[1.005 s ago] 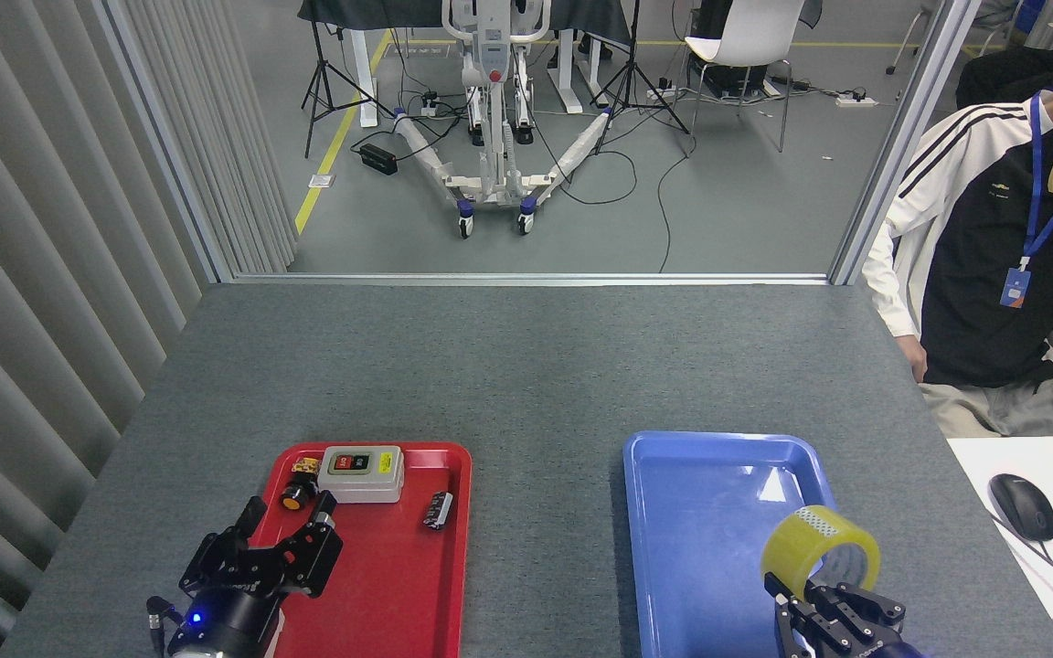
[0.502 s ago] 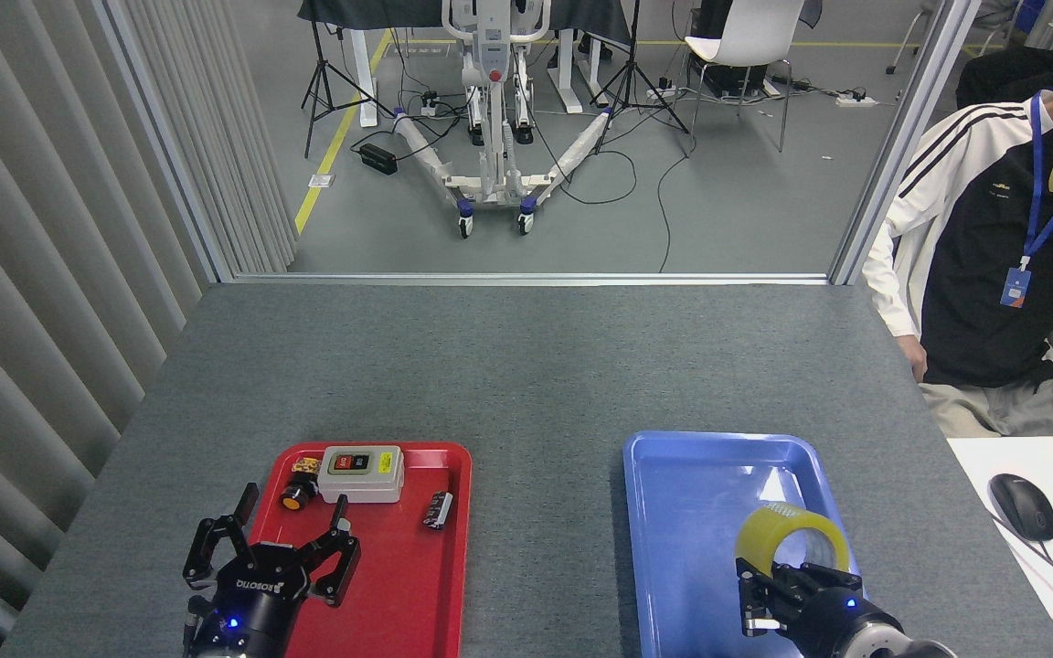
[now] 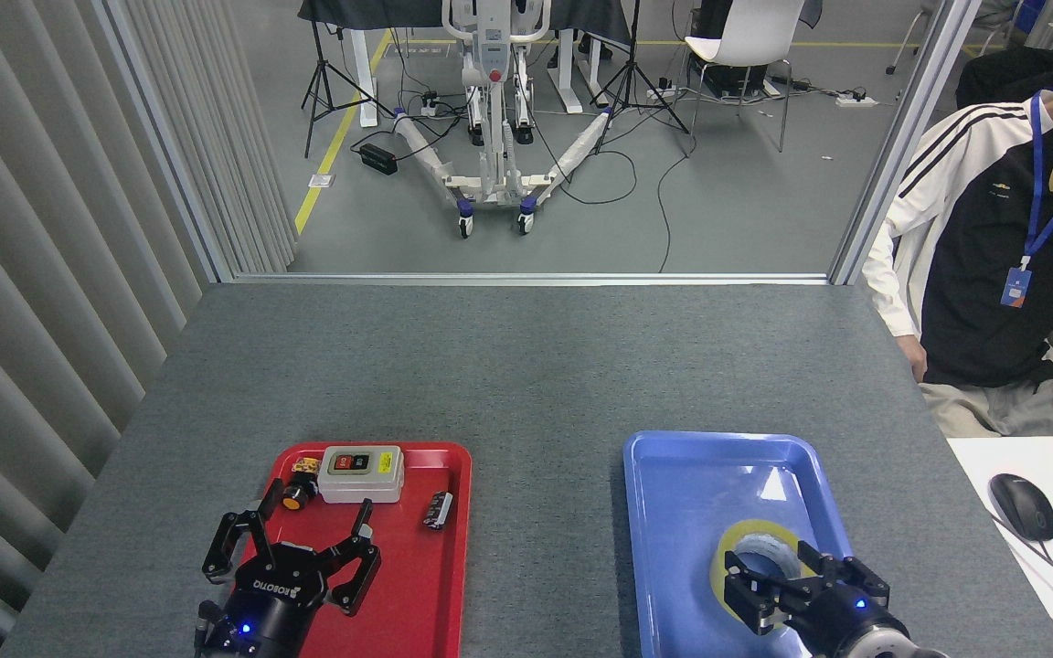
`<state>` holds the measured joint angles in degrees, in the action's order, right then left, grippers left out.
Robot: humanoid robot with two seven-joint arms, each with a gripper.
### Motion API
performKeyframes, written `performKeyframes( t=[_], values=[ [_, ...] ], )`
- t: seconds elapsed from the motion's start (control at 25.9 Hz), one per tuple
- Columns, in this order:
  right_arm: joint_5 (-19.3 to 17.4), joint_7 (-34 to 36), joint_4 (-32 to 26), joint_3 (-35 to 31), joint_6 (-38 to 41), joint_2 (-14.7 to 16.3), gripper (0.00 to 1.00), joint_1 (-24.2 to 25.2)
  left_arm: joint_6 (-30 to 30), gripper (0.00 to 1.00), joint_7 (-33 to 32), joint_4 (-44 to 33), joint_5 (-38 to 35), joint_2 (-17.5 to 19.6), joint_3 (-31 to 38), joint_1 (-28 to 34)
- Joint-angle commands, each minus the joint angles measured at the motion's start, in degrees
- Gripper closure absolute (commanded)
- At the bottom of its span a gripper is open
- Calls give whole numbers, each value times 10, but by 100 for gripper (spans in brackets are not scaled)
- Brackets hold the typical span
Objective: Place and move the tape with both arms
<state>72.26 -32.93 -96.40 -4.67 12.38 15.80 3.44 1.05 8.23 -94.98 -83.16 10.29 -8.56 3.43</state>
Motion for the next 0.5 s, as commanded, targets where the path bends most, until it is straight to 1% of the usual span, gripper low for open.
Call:
performKeyframes(
  t=[0.0,0.08,0.15,0.23,0.27,0.35,0.46],
  values=[
    [-6,144,-19,-46,1,2,0,24,4,1,1,-2,-1,-1,6,0],
    [3,248,-16,-53,-4,2,0,31,8,1,4,-4,-2,-4,15,0],
    [28,315,-5,-54,-16,-2,0,37,8,1,20,-11,-2,-9,15,0],
    [56,319,3,-53,-44,-3,0,44,9,1,34,-14,-2,-11,22,0],
    [62,319,7,-50,-57,-7,0,44,9,1,33,-13,-2,-12,34,0],
    [66,320,7,-48,-66,-14,0,51,11,1,29,-7,-1,-23,43,1],
    [67,322,6,-48,-65,-12,0,61,11,1,28,0,1,-26,43,2]
  ],
)
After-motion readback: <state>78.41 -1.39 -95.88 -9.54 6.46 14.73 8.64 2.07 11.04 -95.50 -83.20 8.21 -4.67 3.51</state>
